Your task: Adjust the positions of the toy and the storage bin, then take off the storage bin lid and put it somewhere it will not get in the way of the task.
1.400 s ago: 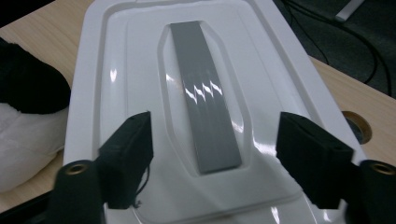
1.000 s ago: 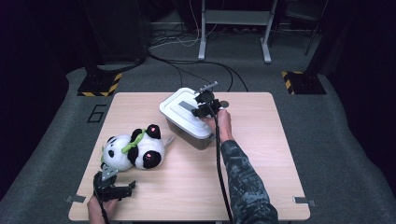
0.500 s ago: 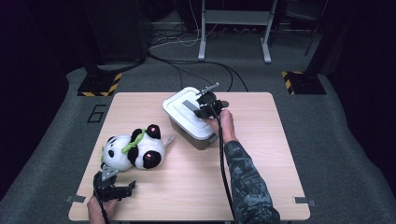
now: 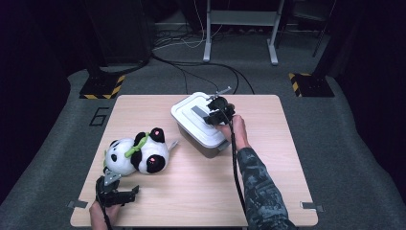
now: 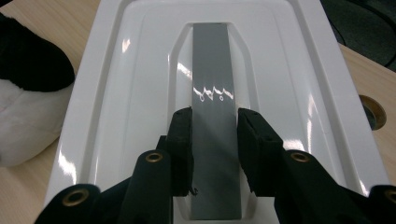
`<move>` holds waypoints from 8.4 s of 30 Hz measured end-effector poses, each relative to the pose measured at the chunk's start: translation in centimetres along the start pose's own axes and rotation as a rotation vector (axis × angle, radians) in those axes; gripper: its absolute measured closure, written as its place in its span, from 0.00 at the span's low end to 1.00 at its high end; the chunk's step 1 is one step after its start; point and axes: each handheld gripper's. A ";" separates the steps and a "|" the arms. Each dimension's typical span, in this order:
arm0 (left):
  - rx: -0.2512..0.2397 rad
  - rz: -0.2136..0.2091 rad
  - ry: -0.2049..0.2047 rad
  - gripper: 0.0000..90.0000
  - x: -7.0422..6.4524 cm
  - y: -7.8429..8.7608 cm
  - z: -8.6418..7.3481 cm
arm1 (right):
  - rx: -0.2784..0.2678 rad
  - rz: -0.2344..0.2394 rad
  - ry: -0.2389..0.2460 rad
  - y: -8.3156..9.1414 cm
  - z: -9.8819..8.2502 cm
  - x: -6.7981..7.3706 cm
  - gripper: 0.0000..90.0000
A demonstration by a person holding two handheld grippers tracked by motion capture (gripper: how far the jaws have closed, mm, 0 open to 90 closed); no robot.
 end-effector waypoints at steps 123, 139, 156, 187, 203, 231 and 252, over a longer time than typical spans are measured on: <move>-0.005 0.010 0.007 0.02 0.0 -0.1 0.0 | 0.040 0.016 0.036 3.6 -3.7 2.5 0.73; -0.006 0.010 0.007 0.02 0.0 -0.1 0.0 | -0.011 0.017 0.042 3.7 -4.4 2.5 0.74; -0.006 0.010 0.007 0.02 0.0 -0.1 0.0 | -0.047 0.001 0.051 5.0 -3.6 2.8 0.74; -0.001 0.008 0.001 0.02 0.1 0.0 0.0 | -0.134 -0.052 0.057 10.0 -2.1 2.6 0.74; -0.002 0.009 0.002 0.02 0.1 0.0 0.0 | -0.142 -0.121 -0.023 12.7 -3.7 -0.3 0.74; -0.005 0.011 0.006 0.02 0.0 -0.1 0.0 | -0.160 -0.316 -0.272 16.9 -10.9 -8.0 0.74; -0.005 0.011 0.007 0.02 0.0 -0.1 0.0 | -0.124 -0.358 -0.417 13.3 -15.7 -10.3 0.74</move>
Point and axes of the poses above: each handheld gripper's, and its own axes: y roughly backward along the jaws, z roughly out of its top, x roughly to its left, and after that the axes turned 3 degrees about z, right-handed
